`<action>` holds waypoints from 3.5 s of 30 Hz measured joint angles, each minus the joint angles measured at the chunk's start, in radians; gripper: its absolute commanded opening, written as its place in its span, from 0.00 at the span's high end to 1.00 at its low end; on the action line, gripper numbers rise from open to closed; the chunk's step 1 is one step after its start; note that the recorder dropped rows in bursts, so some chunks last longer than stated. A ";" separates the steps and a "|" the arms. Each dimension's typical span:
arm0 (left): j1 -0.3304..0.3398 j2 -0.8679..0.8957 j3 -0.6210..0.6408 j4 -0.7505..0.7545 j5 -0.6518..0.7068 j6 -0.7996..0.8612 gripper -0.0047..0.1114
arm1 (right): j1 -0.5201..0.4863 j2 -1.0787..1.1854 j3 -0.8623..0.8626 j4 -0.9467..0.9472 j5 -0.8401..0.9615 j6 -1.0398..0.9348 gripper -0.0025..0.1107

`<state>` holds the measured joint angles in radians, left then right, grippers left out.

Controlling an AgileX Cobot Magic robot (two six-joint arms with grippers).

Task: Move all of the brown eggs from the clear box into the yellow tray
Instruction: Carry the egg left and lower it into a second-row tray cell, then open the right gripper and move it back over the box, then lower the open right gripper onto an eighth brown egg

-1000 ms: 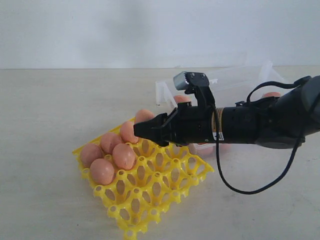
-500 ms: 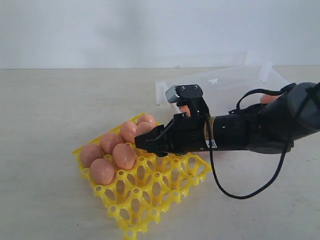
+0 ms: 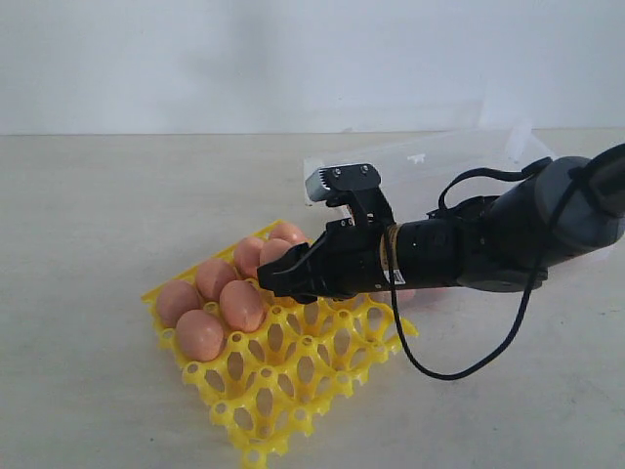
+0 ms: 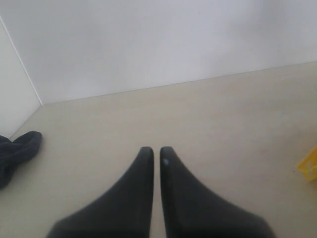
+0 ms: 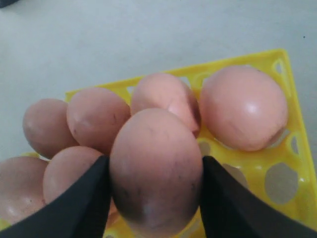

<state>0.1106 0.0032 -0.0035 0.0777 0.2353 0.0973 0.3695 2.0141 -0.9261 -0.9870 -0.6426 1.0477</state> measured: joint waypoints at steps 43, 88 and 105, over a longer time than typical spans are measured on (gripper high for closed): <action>0.000 0.000 0.000 0.000 0.000 0.000 0.92 | 0.000 -0.042 0.000 -0.026 -0.081 0.008 0.54; 0.000 0.000 0.000 0.000 0.000 0.000 0.92 | -0.127 -0.287 -0.498 0.752 1.786 -1.221 0.98; 0.000 0.000 0.000 0.000 0.000 0.000 0.92 | -0.150 -0.057 -0.576 1.100 1.675 -1.640 0.55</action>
<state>0.1106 0.0032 -0.0035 0.0777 0.2353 0.0973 0.2195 1.9571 -1.5023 0.1134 1.0323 -0.5919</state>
